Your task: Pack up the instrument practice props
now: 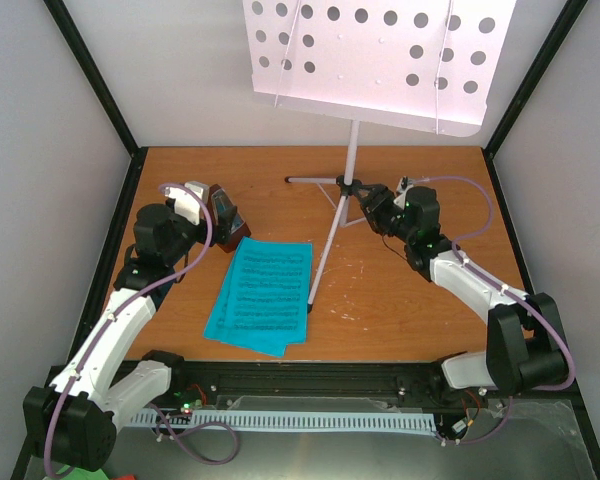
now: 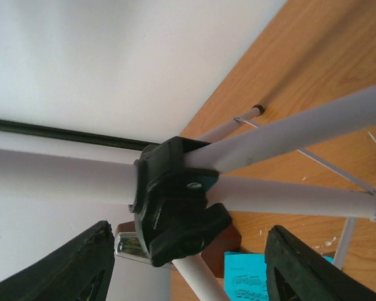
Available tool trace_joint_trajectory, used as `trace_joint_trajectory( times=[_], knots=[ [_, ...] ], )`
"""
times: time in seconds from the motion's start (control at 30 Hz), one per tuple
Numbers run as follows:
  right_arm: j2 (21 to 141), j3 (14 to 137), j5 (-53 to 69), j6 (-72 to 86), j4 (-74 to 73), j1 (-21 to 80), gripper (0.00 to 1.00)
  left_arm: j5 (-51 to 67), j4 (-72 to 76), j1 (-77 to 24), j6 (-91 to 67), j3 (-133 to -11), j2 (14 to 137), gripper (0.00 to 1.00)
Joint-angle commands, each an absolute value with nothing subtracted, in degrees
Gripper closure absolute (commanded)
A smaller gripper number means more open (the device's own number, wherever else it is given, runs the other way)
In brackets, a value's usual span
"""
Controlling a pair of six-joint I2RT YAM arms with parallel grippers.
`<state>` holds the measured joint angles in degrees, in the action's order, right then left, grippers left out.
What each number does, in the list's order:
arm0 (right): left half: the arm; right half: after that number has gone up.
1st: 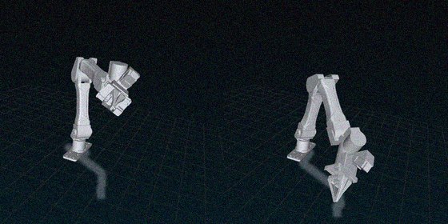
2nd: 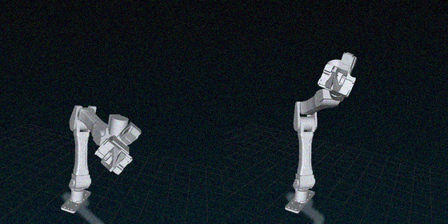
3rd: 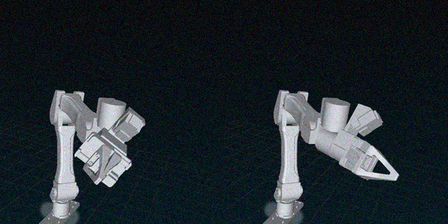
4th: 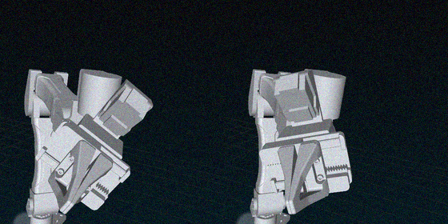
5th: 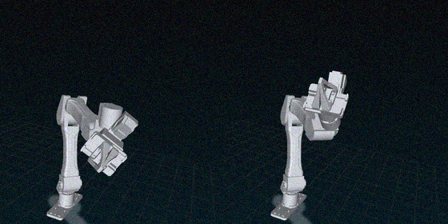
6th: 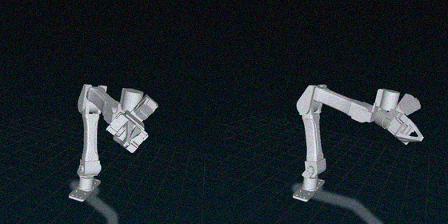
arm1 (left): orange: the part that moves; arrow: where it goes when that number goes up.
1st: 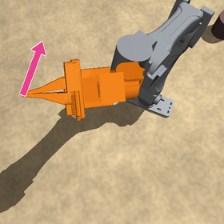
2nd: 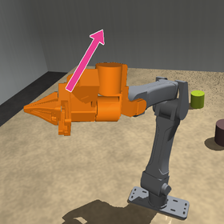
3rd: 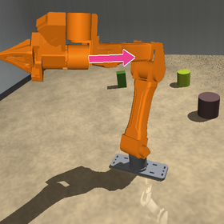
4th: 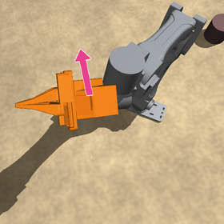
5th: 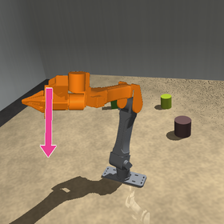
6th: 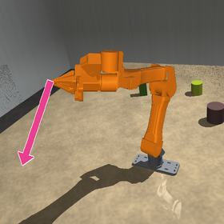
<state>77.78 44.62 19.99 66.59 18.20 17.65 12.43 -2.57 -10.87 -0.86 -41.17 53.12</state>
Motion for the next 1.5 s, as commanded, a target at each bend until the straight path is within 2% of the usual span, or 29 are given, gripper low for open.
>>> trace_joint_trajectory(
  times=[0.0, 0.17, 0.2, 0.53, 0.6, 0.73, 0.83, 1.1, 1.33, 1.47],
  knots=[
    [79.1, 45.1, 19.4, 70.8, 18.3, 17.5, 0.37, 12.3, -1.2, -10.3, 0.2, -41.4, 52.9, 0.01],
    [80.8, 46.1, 20.6, 71.4, 19.8, 17.5, 0.55, 12.5, -1.3, -10.4, 0.1, -41.5, 52.8, 0.01],
    [81.1, 46.2, 20.8, 71.3, 20.2, 17.5, 0.62, 12.4, -1.3, -10.4, 0.2, -41.5, 52.8, 0.00],
    [80.8, 46.3, 20.9, 69.4, 19.9, 17.4, 0.90, 10.9, -1.6, -10.4, 0.7, -41.6, 52.3, 0.01],
    [80.9, 46.2, 20.9, 68.7, 19.9, 17.4, 0.88, 11.0, -1.6, -10.4, 0.7, -41.6, 52.3, 0.00],
    [80.6, 45.9, 20.3, 67.4, 20.2, 17.3, 0.72, 11.0, -1.5, -10.4, 0.6, -41.6, 52.3, 0.01],
    [80.5, 45.9, 20.1, 66.3, 20.2, 16.8, 0.69, 11.4, -1.5, -10.4, 0.6, -41.6, 52.3, 0.01],
    [80.2, 48.0, 21.1, 61.6, 17.9, 16.1, 0.76, 11.6, -1.5, -10.4, 0.5, -41.6, 52.4, 0.00],
    [81.7, 47.0, 25.3, 60.3, 22.9, 15.9, 0.80, 11.7, -1.6, -10.4, 0.5, -41.6, 52.2, 0.00],
    [81.9, 47.1, 26.5, 57.6, 23.2, 15.9, 0.87, 11.6, -1.6, -10.4, 0.5, -41.6, 52.2, 0.01]
  ],
)
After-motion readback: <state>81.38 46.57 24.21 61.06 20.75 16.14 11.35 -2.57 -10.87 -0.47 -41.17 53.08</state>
